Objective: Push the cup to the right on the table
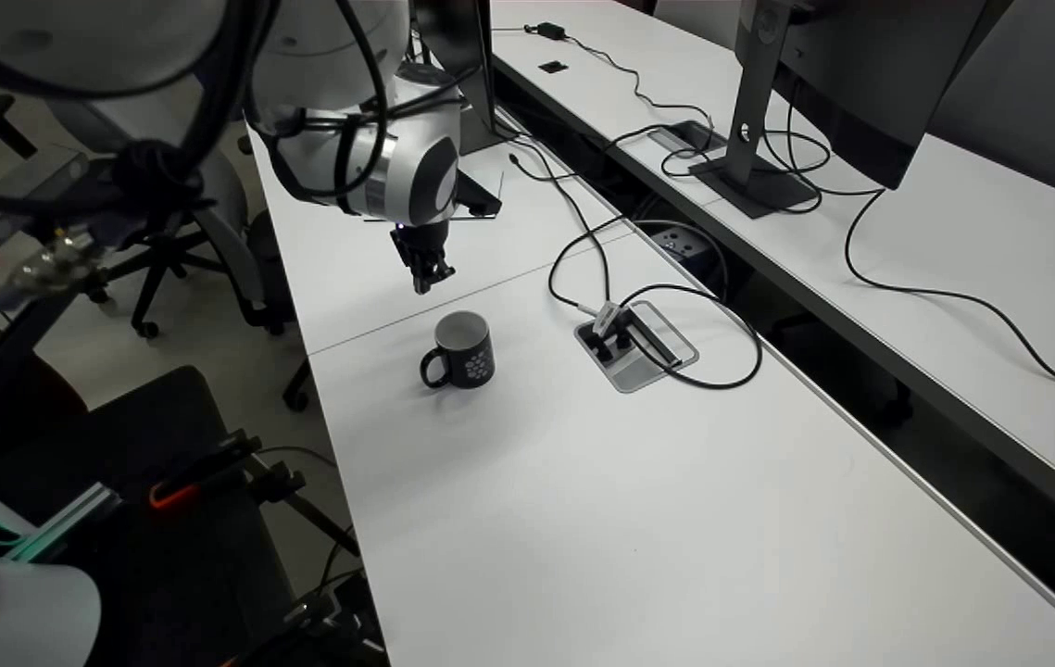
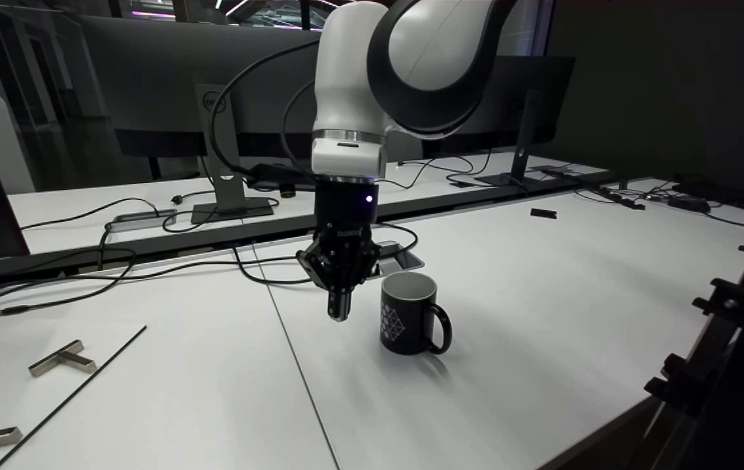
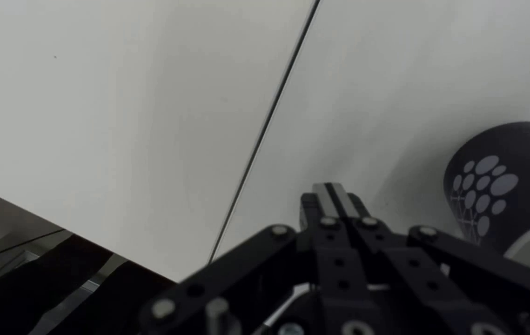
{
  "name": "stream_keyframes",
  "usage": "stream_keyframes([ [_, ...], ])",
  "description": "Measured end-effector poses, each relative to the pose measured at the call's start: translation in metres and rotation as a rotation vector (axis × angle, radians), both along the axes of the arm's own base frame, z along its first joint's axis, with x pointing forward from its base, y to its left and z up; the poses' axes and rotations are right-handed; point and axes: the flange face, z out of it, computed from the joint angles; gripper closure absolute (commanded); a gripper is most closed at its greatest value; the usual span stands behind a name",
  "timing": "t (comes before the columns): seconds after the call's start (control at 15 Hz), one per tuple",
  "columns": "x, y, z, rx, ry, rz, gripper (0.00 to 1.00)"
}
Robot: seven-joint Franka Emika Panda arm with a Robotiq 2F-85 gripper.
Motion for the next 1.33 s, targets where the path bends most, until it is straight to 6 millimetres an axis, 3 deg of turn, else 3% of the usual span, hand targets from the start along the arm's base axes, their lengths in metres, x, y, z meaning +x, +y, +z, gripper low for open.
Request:
stream_keyframes([
  [1.33, -0.020, -0.022, -0.012, -0.243, 0.022, -0.183, 1.00],
])
